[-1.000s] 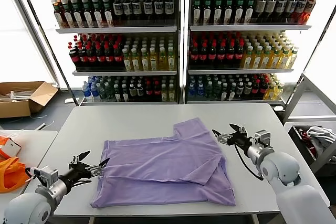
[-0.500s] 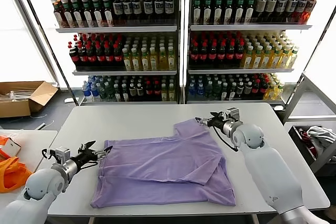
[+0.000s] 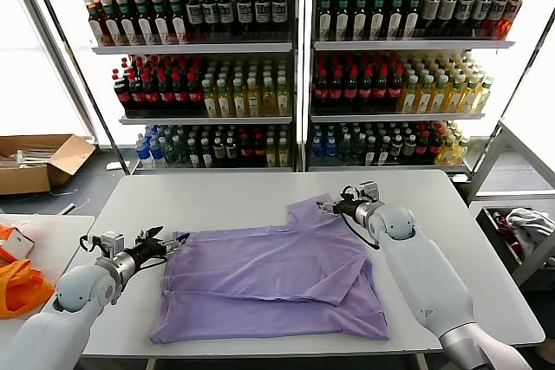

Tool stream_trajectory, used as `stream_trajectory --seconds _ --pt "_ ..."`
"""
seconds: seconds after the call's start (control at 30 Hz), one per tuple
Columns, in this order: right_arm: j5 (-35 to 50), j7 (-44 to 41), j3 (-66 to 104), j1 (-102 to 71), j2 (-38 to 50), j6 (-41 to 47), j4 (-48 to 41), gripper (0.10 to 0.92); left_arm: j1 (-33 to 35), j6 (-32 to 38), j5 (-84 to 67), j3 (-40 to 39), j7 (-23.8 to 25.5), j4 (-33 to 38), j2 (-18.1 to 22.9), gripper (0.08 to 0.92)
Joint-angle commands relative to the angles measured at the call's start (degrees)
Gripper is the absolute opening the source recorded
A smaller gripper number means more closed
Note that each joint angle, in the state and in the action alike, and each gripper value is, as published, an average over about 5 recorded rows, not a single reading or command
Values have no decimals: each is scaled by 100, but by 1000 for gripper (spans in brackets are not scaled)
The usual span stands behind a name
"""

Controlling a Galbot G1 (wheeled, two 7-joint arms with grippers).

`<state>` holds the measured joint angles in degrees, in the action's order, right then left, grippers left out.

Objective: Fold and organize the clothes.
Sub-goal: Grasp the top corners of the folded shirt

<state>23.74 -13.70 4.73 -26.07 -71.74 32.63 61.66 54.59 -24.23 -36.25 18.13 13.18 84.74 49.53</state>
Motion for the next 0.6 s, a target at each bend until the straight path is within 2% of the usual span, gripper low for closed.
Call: stream_trajectory --seconds 0.03,0.33,0.6 --pt "-192 1 -74 136 -184 47 -380 808 -273 0 -57 -327 26 -301 35 724" --pt "-261 -33 -86 105 -212 53 -356 592 -240 -15 -58 -393 147 -297 -13 464" --pt "30 -25 -15 -15 -129 54 6 358 -178 7 -56 -352 212 -121 -43 239"
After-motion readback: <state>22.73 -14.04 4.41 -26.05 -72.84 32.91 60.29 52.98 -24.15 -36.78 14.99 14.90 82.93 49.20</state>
